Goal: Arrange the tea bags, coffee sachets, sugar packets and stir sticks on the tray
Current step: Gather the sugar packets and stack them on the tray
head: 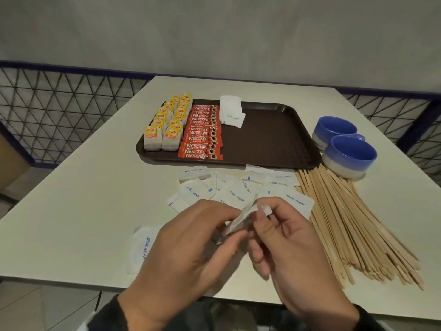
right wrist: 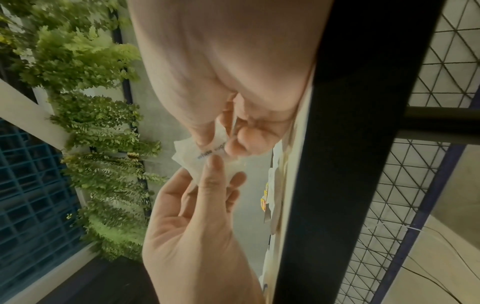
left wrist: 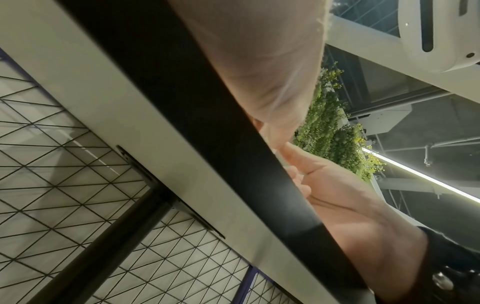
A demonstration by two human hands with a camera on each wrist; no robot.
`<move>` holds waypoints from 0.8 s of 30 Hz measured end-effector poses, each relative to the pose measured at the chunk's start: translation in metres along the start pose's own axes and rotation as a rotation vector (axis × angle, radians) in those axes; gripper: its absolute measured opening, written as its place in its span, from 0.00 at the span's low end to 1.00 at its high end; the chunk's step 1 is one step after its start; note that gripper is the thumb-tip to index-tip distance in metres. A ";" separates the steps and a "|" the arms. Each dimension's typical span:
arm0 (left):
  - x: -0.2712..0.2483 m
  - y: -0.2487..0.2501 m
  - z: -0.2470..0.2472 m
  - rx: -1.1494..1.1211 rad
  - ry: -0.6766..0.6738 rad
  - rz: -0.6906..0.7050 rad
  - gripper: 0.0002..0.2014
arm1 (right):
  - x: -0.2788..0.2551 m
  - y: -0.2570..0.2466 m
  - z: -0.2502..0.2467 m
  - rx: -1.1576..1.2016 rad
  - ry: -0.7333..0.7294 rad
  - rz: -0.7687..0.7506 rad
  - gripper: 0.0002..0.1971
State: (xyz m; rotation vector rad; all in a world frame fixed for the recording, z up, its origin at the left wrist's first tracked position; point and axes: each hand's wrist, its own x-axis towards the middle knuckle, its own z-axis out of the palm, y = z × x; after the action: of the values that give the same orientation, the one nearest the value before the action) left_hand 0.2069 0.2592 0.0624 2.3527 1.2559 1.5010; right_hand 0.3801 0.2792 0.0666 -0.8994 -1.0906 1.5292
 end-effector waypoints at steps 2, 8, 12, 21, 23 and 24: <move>-0.003 -0.003 0.000 0.043 0.011 0.008 0.08 | 0.000 0.000 0.000 0.010 -0.014 0.003 0.29; -0.001 -0.002 0.001 0.052 -0.054 -0.006 0.09 | 0.000 0.001 -0.002 0.060 -0.014 0.030 0.24; 0.002 0.004 -0.006 -0.088 -0.010 -0.123 0.21 | 0.000 0.000 -0.006 0.059 -0.011 0.024 0.28; -0.002 0.004 -0.005 -0.237 -0.044 -0.393 0.31 | -0.004 0.007 -0.006 -0.030 -0.068 -0.017 0.27; -0.001 0.003 -0.005 -0.274 -0.024 -0.434 0.30 | -0.004 0.007 -0.003 -0.046 -0.058 -0.036 0.26; 0.000 0.002 -0.005 -0.290 -0.016 -0.445 0.29 | -0.004 0.007 -0.001 -0.063 -0.047 -0.049 0.25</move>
State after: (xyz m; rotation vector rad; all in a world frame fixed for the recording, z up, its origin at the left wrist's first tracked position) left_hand 0.2044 0.2562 0.0655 1.7580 1.3385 1.3994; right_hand 0.3800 0.2753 0.0595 -0.8768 -1.1922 1.4897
